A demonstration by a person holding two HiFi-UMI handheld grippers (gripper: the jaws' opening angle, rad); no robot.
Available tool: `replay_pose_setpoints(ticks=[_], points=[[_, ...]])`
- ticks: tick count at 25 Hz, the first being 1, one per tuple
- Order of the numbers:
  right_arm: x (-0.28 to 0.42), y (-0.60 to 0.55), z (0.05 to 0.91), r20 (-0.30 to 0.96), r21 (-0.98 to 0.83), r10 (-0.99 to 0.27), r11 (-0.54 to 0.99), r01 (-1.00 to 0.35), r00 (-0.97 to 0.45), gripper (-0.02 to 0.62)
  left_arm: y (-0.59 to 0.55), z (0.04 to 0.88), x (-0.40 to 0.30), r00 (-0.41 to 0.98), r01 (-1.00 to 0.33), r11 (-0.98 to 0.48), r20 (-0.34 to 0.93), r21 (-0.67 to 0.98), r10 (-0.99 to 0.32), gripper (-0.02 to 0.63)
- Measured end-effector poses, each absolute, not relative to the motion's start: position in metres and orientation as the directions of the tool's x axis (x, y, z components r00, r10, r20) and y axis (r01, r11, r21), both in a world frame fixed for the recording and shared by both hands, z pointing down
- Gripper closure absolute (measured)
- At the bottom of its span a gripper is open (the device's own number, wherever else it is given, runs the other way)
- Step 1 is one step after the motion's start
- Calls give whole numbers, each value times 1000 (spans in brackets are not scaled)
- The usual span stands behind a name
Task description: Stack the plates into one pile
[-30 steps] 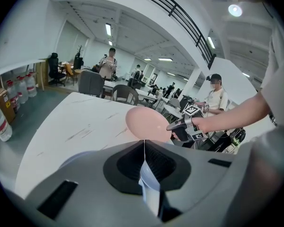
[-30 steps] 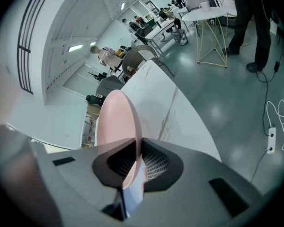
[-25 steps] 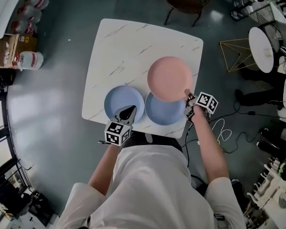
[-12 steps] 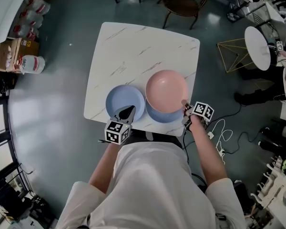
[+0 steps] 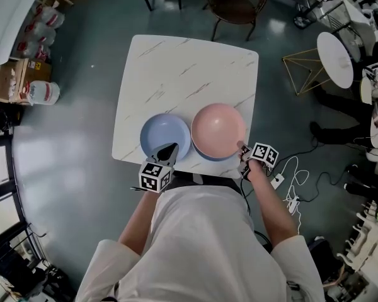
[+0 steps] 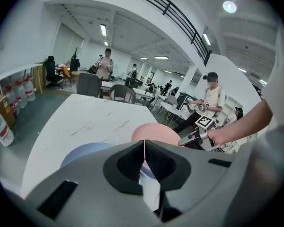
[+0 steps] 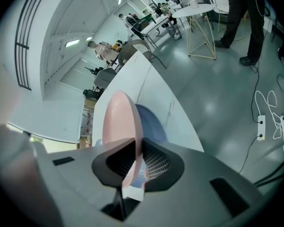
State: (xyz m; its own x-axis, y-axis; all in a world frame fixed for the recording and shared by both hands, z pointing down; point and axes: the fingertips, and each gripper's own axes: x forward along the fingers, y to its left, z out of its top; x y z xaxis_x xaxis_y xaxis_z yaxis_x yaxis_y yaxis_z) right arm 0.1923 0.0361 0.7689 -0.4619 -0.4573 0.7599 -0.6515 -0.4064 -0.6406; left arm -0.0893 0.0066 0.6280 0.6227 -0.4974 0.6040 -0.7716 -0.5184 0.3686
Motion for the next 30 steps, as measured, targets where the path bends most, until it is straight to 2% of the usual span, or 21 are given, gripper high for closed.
replay_pose_setpoints(ticks=[13, 23, 30], points=[[194, 69, 793, 794, -605, -402, -444, -661, -456, 535, 17, 638, -86, 626, -765, -520, 628, 379, -463, 589], [184, 74, 795, 855, -508, -292, -308, -805, -428, 534, 20, 645, -82, 634, -757, -521, 636, 394, -440, 589], [195, 72, 790, 881, -430, -296, -180, -885, -368, 456, 22, 651, -77, 637, -757, -510, 634, 408, -439, 589]])
